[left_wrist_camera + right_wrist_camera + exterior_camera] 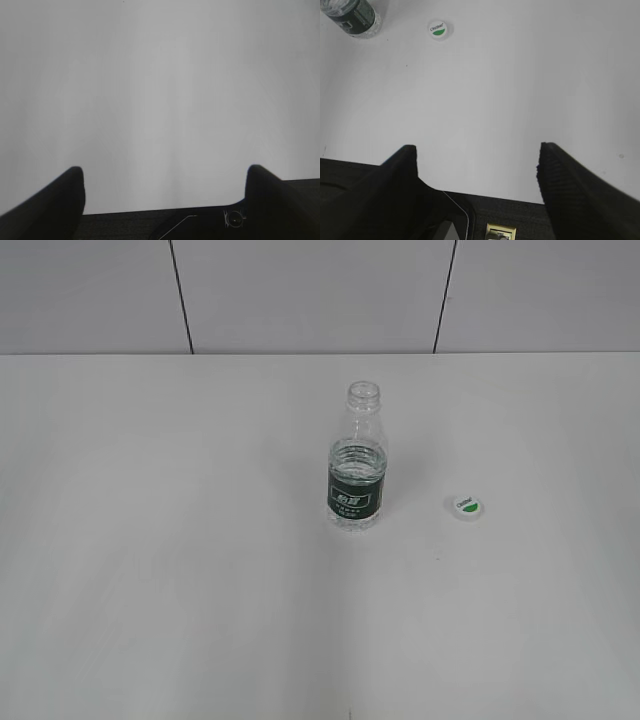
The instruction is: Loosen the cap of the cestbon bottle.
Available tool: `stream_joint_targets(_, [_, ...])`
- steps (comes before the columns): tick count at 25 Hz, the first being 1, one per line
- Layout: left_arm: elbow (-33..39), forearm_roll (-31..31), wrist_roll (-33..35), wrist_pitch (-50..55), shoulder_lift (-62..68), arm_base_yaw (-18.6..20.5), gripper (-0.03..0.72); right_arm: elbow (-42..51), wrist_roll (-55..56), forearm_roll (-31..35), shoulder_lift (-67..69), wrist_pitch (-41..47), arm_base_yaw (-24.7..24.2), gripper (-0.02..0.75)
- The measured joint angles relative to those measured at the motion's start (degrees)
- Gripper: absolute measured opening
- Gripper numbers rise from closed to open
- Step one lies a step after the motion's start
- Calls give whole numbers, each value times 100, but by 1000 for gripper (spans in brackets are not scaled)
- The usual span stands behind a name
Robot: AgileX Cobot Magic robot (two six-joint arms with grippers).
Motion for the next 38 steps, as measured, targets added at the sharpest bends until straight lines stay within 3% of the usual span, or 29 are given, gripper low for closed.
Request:
stream_joint_targets(14, [0, 5, -6, -6, -104, 0, 587, 2305, 63, 0, -1281, -528, 0, 568])
stream_joint_targets(24, [0, 9, -12, -6, -387, 0, 586, 2513, 279, -122, -2476, -418, 0, 568])
stream_joint_targets(38, [0, 11, -12, -2, -1947, 0, 586, 2513, 315, -157, -4224, -411, 0, 568])
